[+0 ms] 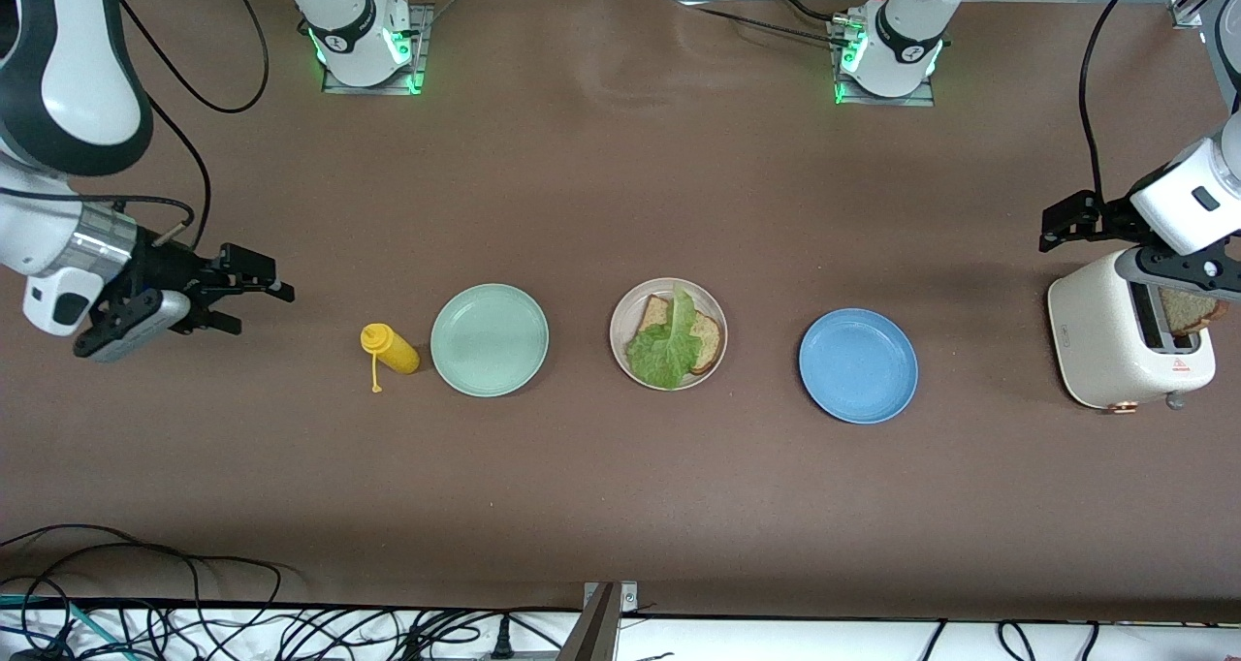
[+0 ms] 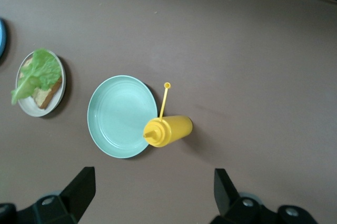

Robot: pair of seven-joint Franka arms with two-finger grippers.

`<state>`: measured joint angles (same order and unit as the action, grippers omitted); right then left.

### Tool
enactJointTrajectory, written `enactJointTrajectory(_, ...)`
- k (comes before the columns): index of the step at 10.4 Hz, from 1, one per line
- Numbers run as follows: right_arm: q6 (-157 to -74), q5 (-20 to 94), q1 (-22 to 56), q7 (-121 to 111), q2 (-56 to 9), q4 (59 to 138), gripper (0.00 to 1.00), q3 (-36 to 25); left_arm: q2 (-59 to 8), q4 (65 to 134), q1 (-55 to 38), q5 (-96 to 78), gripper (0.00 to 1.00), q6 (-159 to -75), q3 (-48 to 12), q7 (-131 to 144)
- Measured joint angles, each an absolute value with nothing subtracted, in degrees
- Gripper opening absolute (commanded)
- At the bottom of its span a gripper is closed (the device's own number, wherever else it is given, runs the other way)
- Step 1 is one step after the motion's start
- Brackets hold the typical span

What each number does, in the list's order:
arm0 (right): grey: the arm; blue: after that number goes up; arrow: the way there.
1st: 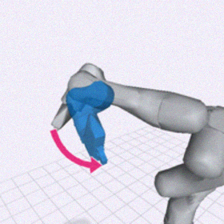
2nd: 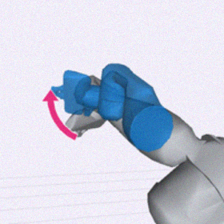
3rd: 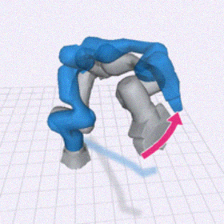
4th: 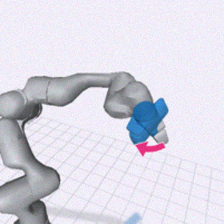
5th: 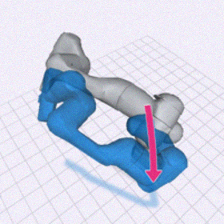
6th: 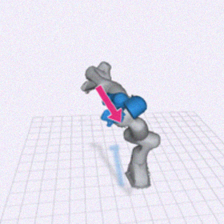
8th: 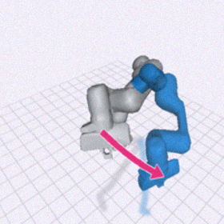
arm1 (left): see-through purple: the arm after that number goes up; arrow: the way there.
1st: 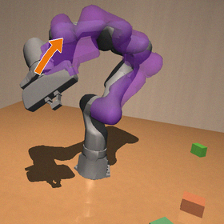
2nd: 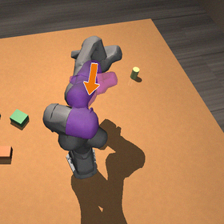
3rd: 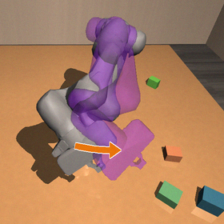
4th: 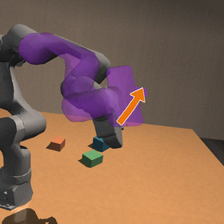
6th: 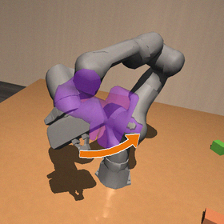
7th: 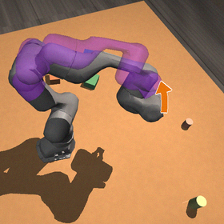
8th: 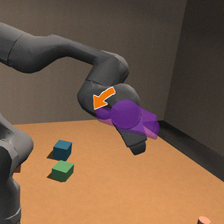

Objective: Make sandwich on beige plate with both arms
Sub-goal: 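Open the right gripper and withdraw it from the mustard bottle, then grasp the bread slice in the white toaster with the left gripper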

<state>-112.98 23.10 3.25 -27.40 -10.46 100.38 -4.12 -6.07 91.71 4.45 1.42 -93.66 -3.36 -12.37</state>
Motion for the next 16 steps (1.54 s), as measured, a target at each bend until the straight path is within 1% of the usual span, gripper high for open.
enactJointTrajectory(3, -108.4, 14.8, 1.3, -15.6, -6.0, 100.5, 1.00, -2.8, -6.3, 90.9, 6.4, 1.4, 1.00, -93.7, -2.8, -12.2)
enactJointTrajectory(5, -105.8, 10.2, -0.9, -9.2, -3.6, 100.6, 1.00, 0.3, -6.4, 90.4, 9.7, 1.4, 1.00, -93.6, -2.4, -12.2)
enactJointTrajectory(7, -103.6, 6.4, -1.2, -2.4, -2.1, 100.8, 1.00, 2.2, -6.8, 90.4, 12.7, 1.4, 1.00, -93.6, -2.3, -12.3)
enactJointTrajectory(11, -100.5, 3.8, -2.3, 0.0, -2.0, 101.2, 1.00, 3.0, -9.0, 90.3, 14.2, 4.4, 1.00, -93.6, -2.3, -12.4)
enactJointTrajectory(14, -100.3, 3.1, -2.4, 1.7, -1.8, 101.1, 1.00, 3.2, -12.7, 90.3, 18.2, 4.6, 1.00, -94.9, -2.2, -13.0)
enactJointTrajectory(16, -98.1, 2.7, -2.4, 4.4, -1.5, 99.9, 1.00, 3.8, -15.6, 90.3, 20.6, 7.8, 1.00, -97.4, -2.2, -16.2)
